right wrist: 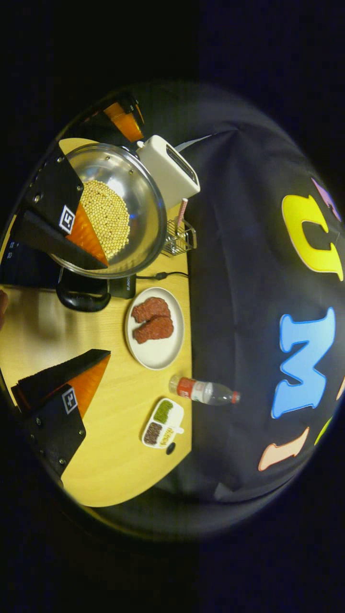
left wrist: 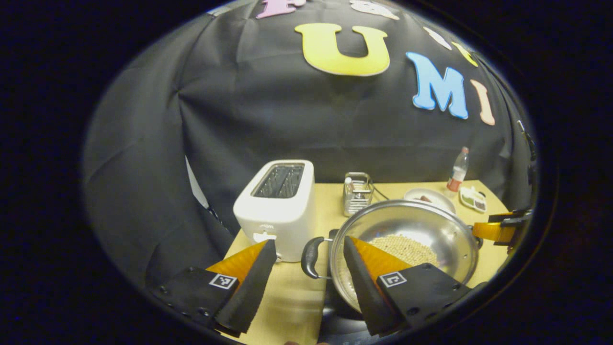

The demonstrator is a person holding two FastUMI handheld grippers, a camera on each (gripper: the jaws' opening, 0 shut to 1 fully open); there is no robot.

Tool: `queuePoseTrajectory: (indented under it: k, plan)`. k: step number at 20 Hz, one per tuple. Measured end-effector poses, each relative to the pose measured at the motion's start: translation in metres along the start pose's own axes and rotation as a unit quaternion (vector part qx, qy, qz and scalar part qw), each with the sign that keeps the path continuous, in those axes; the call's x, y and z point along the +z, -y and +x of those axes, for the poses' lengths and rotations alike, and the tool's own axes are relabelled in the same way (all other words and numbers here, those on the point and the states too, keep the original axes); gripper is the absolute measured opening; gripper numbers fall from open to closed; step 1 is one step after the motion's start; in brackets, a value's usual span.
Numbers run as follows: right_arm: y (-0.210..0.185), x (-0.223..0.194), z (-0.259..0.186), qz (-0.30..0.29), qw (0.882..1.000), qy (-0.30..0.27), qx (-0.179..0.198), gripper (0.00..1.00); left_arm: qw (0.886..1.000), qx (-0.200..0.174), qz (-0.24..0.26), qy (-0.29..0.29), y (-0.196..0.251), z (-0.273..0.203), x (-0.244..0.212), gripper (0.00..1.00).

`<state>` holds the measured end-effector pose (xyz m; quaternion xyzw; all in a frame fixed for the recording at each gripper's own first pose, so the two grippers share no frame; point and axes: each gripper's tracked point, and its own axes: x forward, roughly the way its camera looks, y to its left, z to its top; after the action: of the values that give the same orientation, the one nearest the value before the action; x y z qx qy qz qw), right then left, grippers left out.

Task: First push the handle of the pot to place it horizontally, then grasp the pot with both hands and set it on the induction cooktop.

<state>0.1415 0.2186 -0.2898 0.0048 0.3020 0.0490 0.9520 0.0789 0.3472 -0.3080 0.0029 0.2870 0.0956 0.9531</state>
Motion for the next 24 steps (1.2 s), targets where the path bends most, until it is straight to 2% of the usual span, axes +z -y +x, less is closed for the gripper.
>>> queuePoseTrajectory:
  k: [2, 3, 6, 8, 10, 11, 14, 15, 16, 18, 20, 21, 22, 24]
  plan:
    - [0.016, 0.024, -0.028, -0.002, 0.999, 0.035, 0.001, 1.00, 0.999, 0.007, -0.003, 0.034, 0.017, -0.031, 0.027, 0.94]
    - [0.026, 0.037, -0.041, -0.002, 0.999, 0.054, 0.003, 1.00, 0.998, 0.010, -0.005, 0.054, 0.030, -0.047, 0.044, 0.92]
    - [0.057, 0.079, -0.089, 0.000, 0.993, 0.118, 0.014, 1.00, 0.994, -0.007, -0.016, 0.107, 0.091, -0.103, 0.098, 0.92]
    - [0.083, 0.105, -0.124, 0.006, 0.987, 0.159, 0.019, 1.00, 0.991, -0.013, -0.007, 0.135, 0.134, -0.129, 0.118, 0.92]
    - [0.113, 0.126, -0.156, 0.003, 0.981, 0.193, 0.019, 1.00, 0.988, -0.003, -0.004, 0.152, 0.174, -0.157, 0.130, 0.94]
    - [0.124, 0.132, -0.173, 0.005, 0.979, 0.205, 0.021, 1.00, 0.986, -0.010, -0.006, 0.167, 0.201, -0.172, 0.137, 0.90]
    - [0.163, 0.148, -0.216, 0.005, 0.972, 0.235, 0.013, 0.99, 0.979, -0.030, -0.003, 0.203, 0.266, -0.211, 0.158, 0.94]
    - [0.175, 0.152, -0.231, 0.005, 0.970, 0.243, 0.008, 0.99, 0.976, -0.036, 0.000, 0.214, 0.280, -0.225, 0.168, 0.92]
    - [0.186, 0.156, -0.243, 0.005, 0.968, 0.252, 0.008, 1.00, 0.972, -0.034, 0.001, 0.231, 0.286, -0.238, 0.184, 0.87]
    - [0.202, 0.167, -0.266, 0.015, 0.961, 0.278, 0.008, 0.99, 0.966, -0.015, -0.003, 0.257, 0.286, -0.262, 0.206, 0.94]
    - [0.216, 0.172, -0.289, 0.027, 0.957, 0.287, 0.015, 1.00, 0.962, -0.020, -0.022, 0.270, 0.297, -0.284, 0.220, 0.94]
    - [0.222, 0.173, -0.295, 0.027, 0.956, 0.291, 0.017, 1.00, 0.962, -0.023, -0.024, 0.271, 0.299, -0.292, 0.221, 0.90]
    - [0.228, 0.175, -0.299, 0.026, 0.955, 0.296, 0.016, 1.00, 0.961, -0.022, -0.023, 0.276, 0.299, -0.302, 0.224, 0.94]
    - [0.233, 0.175, -0.309, 0.031, 0.955, 0.294, 0.021, 1.00, 0.960, -0.006, -0.015, 0.278, 0.292, -0.314, 0.226, 0.94]
